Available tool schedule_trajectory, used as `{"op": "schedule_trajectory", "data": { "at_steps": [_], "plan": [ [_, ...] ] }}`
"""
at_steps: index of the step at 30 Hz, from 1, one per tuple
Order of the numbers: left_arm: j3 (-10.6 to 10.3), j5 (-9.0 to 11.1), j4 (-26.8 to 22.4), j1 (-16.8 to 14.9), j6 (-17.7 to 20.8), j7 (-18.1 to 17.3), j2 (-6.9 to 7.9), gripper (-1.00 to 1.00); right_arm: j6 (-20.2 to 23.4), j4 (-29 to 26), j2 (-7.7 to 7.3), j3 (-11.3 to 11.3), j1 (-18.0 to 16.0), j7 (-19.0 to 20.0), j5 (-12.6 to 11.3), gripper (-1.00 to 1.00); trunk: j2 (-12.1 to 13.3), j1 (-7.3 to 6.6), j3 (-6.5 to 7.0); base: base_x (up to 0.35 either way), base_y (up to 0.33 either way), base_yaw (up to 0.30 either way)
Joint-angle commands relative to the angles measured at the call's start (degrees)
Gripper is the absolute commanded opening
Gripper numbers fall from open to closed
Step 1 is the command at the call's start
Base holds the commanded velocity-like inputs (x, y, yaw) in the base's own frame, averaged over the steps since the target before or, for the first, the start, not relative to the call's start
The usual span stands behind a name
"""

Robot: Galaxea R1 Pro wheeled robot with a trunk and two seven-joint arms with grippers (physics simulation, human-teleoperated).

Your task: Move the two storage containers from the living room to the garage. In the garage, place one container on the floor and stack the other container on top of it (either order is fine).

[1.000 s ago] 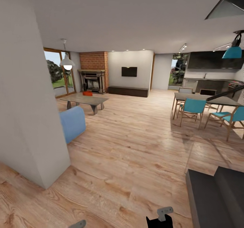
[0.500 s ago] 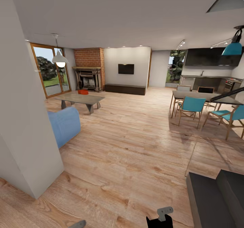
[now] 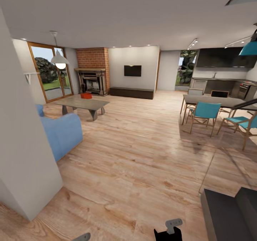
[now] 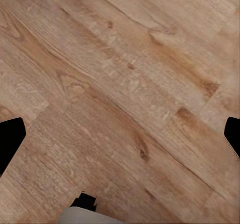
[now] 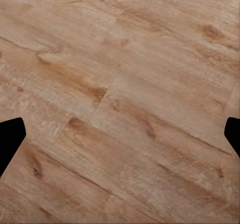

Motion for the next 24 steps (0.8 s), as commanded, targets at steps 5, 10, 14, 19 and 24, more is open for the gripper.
{"op": "schedule_trajectory", "data": {
  "at_steps": [5, 10, 14, 19, 24],
  "plan": [
    [0.06, 0.53, -0.14, -0.01, 0.24, 0.1, -0.03, 1.0, -0.19, 0.02, 0.03, -0.24, -0.02, 0.26, 0.47, 1.0, -0.06, 0.06, -0.08, 0.322, 0.0, 0.0],
    [0.06, 0.53, -0.1, -0.01, 0.24, 0.1, -0.03, 1.0, -0.19, 0.02, 0.03, -0.24, -0.02, 0.23, 0.46, 1.0, -0.06, 0.06, -0.09, 0.322, 0.0, 0.0],
    [0.06, 0.45, -0.12, -0.01, 0.24, 0.1, -0.03, 1.0, -0.19, 0.02, 0.03, -0.24, -0.02, 0.27, 0.46, 1.0, -0.06, 0.06, -0.09, 0.322, 0.0, 0.0],
    [0.06, 0.45, -0.12, -0.01, 0.24, 0.1, -0.03, 1.0, -0.19, 0.02, 0.03, -0.24, -0.02, 0.27, 0.46, 1.0, -0.06, 0.06, -0.09, 0.322, 0.0, 0.0],
    [0.06, 0.44, -0.12, -0.01, 0.24, 0.14, -0.03, 1.0, -0.19, 0.02, 0.03, -0.24, -0.02, 0.27, 0.46, 1.0, -0.06, 0.06, -0.09, 0.323, 0.0, 0.0]
  ]
}}
